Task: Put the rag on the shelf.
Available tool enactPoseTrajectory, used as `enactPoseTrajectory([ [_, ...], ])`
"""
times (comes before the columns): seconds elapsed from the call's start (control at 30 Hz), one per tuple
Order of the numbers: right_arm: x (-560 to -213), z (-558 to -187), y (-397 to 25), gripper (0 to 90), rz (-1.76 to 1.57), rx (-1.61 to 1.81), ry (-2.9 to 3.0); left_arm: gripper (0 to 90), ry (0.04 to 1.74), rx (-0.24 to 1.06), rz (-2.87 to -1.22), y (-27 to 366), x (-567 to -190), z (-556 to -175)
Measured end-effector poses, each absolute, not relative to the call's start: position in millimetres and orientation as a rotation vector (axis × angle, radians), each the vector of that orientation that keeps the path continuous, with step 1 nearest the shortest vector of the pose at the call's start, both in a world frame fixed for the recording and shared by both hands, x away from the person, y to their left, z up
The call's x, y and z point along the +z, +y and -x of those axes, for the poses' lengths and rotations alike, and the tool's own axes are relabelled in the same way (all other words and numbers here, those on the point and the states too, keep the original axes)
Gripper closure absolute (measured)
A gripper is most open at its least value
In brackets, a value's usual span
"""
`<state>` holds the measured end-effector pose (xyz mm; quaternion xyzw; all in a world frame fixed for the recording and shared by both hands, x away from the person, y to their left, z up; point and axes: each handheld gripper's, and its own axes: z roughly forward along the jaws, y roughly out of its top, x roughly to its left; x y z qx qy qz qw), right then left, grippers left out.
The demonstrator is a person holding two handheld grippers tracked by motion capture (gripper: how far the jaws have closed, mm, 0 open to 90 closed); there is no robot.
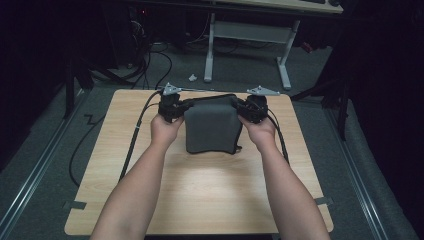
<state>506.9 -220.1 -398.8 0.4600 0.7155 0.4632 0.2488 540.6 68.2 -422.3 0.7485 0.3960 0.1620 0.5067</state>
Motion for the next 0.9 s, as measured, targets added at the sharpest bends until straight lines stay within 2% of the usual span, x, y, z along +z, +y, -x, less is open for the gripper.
enactPoseTrajectory([
  [0.4,-416.9,-507.3,-230.7,79.7,-1.321,1.322,1.969,82.7,0.973,0.307,-1.805,68.2,-446.3,-540.1],
  [0.67,-436.6,-507.1,-230.3,79.9,-1.341,1.306,2.008,82.7,0.994,0.291,-1.827,70.7,-456.7,-539.5],
  [0.9,-440.3,-507.1,-229.2,80.0,-1.353,1.303,2.013,82.7,1.006,0.268,-1.813,72.5,-463.0,-538.6],
])
